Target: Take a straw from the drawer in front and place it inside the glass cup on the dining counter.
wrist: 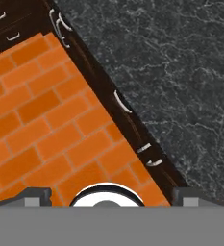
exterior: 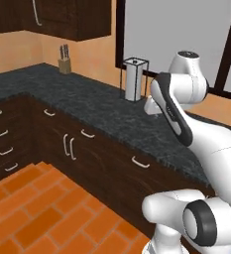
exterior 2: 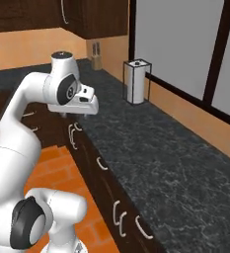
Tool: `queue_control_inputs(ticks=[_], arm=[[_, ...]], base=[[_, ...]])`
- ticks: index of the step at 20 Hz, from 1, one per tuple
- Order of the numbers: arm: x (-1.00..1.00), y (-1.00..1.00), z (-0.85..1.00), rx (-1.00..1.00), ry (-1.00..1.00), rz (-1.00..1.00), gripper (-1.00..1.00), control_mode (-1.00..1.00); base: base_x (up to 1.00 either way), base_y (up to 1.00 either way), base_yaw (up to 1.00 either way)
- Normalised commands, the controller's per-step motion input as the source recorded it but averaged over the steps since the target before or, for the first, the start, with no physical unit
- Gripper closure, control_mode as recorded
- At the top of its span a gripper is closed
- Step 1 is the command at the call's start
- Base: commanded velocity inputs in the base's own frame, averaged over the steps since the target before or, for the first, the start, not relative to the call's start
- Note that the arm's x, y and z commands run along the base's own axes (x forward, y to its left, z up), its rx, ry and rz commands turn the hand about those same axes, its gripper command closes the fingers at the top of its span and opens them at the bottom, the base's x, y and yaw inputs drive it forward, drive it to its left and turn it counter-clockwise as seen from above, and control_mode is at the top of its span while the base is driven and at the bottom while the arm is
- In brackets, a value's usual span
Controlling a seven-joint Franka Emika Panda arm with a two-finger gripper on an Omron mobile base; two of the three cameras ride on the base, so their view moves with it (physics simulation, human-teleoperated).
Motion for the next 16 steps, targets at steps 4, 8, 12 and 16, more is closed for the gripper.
queue_control_inputs(ticks=[4, 8, 12, 16], arm=[[0.00, 0.00, 0.00, 0.00, 0.00, 0.00, -1.00, 1.00], [0.00, 0.00, 0.00, 0.00, 0.00, 0.00, -1.00, 1.00], [0.00, -0.19, 0.00, 0.00, 0.00, 0.19, -1.00, -1.00], [0.00, 0.17, 0.00, -0.03, -0.02, 0.16, -1.00, -1.00]], base=[[-0.09, -0.67, 0.39], [0.00, -0.66, 0.44], [0.00, -0.40, 0.22], [0.00, 0.00, 0.00]])
